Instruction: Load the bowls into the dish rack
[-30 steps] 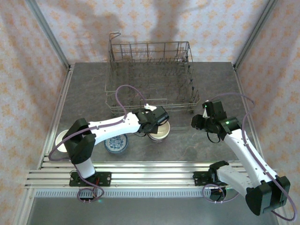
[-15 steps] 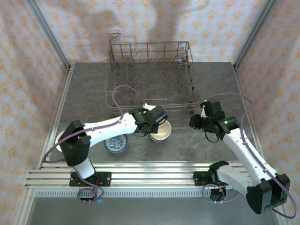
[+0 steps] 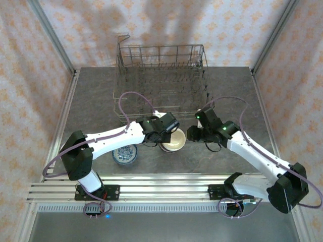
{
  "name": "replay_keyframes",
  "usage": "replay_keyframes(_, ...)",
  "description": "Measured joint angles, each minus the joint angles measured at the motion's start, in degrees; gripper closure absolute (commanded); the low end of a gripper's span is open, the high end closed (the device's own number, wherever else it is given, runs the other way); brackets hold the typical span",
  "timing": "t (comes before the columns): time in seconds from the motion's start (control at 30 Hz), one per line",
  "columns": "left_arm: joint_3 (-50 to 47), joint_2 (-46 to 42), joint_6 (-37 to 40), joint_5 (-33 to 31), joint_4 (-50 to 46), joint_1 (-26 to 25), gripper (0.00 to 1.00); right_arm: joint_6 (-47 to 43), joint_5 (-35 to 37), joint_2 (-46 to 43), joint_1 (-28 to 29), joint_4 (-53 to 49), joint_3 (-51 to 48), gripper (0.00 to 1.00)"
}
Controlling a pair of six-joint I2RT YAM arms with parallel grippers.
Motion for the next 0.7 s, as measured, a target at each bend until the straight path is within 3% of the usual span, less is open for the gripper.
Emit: replay_keyframes(0.7,0.00,-1.86,-0.11,2.14,2.08,0.00,1.00,1.68,0.70,6.78,2.03,3.67,0.22,0.61)
